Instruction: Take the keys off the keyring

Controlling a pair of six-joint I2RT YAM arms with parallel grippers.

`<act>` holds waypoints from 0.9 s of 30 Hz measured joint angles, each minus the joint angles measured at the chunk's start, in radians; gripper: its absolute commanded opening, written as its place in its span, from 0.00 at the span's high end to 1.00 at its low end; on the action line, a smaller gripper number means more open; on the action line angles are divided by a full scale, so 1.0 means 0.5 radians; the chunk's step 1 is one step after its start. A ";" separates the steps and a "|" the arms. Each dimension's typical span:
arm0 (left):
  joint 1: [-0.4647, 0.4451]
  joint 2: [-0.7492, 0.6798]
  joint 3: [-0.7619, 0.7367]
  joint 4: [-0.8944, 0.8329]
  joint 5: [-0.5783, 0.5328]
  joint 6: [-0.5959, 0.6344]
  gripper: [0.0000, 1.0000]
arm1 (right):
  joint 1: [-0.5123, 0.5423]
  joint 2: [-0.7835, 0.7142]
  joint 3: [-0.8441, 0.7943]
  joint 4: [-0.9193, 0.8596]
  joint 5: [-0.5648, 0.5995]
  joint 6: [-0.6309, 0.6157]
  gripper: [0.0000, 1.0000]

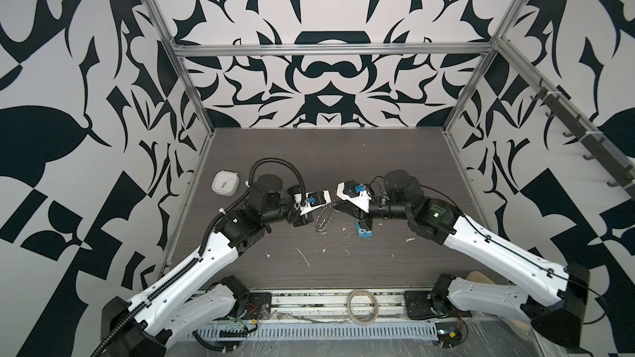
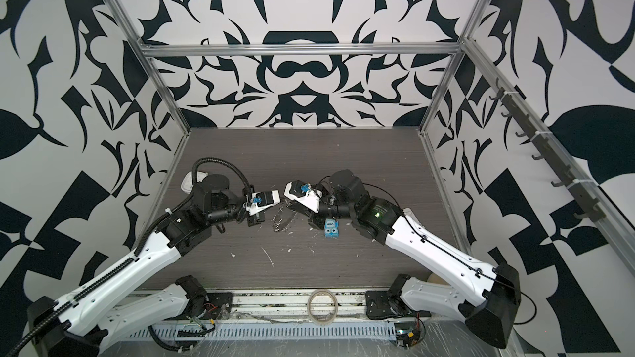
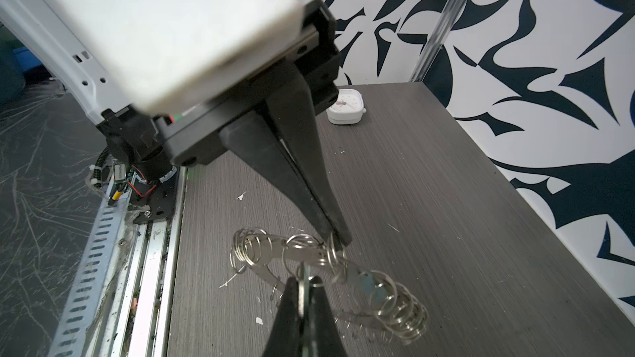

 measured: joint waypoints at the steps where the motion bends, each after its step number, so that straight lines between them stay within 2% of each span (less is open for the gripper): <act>1: -0.014 0.005 0.002 0.006 -0.018 -0.012 1.00 | 0.002 -0.002 0.000 0.000 0.004 -0.016 1.00; 19: -0.096 0.024 0.011 0.044 -0.153 -0.179 1.00 | 0.068 -0.021 -0.041 -0.006 0.092 -0.397 1.00; 27: -0.108 -0.005 -0.058 0.084 -0.179 -0.225 1.00 | 0.179 -0.027 -0.050 -0.066 0.321 -0.617 1.00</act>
